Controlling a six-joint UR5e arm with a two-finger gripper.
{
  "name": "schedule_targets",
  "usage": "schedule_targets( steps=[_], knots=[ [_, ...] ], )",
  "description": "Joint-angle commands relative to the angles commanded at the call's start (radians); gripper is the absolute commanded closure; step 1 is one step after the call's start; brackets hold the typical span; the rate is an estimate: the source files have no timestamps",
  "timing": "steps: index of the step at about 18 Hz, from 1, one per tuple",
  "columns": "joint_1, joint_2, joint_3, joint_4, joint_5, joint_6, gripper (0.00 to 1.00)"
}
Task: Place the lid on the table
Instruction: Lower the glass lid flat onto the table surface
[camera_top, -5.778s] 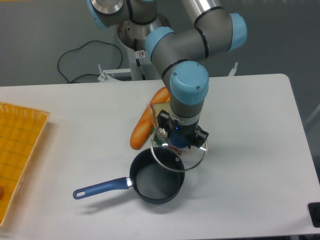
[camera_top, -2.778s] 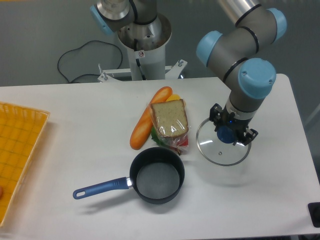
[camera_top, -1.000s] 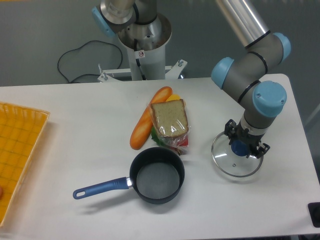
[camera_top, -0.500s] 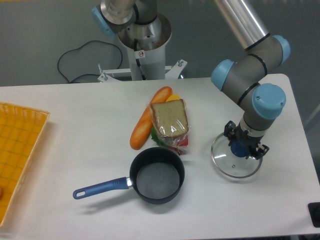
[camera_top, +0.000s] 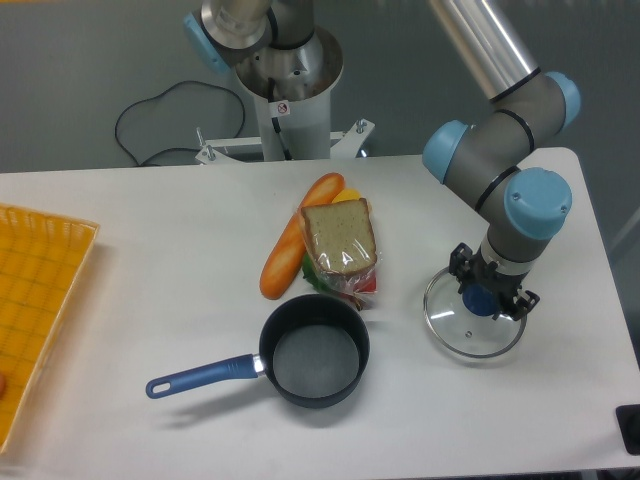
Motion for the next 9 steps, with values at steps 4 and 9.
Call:
schedule_targets(
  steps=[4, 9],
  knots=[
    [0.000, 0.000, -0.003, 0.005, 0.000, 0.000, 0.37],
    [0.000, -0.003, -0.005, 0.008, 0.000, 0.000, 0.37]
  ],
)
